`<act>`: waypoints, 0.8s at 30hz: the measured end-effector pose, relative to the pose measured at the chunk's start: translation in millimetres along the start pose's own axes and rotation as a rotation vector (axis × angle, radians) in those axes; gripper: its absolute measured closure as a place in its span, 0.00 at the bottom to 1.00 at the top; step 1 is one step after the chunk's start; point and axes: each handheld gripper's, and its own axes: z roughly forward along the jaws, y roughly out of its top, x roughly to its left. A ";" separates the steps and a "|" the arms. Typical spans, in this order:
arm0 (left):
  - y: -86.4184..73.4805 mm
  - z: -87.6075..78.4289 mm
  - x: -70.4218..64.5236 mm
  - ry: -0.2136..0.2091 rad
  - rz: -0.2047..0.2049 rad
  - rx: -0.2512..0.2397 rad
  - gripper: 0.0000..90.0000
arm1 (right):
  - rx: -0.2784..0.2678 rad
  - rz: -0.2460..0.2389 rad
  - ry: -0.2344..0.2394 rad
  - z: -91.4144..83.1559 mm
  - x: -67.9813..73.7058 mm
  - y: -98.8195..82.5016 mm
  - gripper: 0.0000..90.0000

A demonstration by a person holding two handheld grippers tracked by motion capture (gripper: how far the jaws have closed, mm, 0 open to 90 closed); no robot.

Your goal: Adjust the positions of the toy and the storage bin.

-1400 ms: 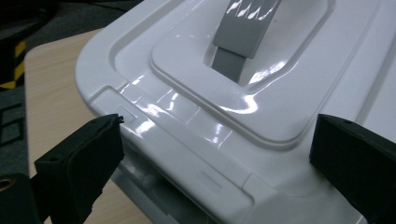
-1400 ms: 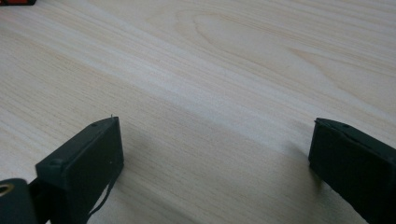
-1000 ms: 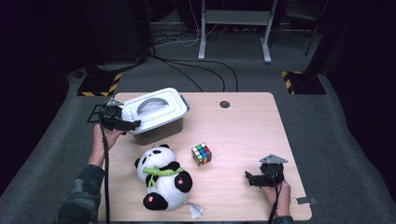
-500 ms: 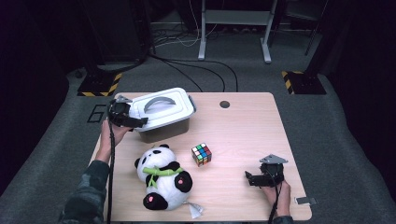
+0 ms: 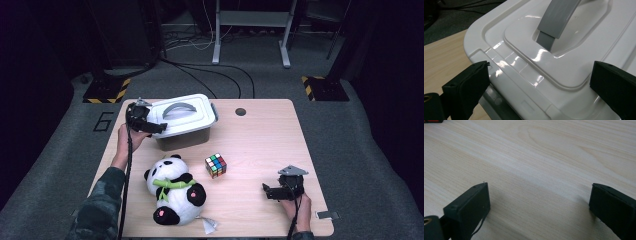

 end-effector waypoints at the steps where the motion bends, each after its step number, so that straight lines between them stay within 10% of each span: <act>1: 1.9 1.6 -0.9 -0.001 0.002 0.003 0.03 | 0.000 0.000 0.000 0.0 0.0 0.0 0.03; 24: 23.5 23.7 -22.3 -0.065 0.037 0.022 0.03 | -0.001 0.000 0.002 0.0 -0.1 0.0 0.03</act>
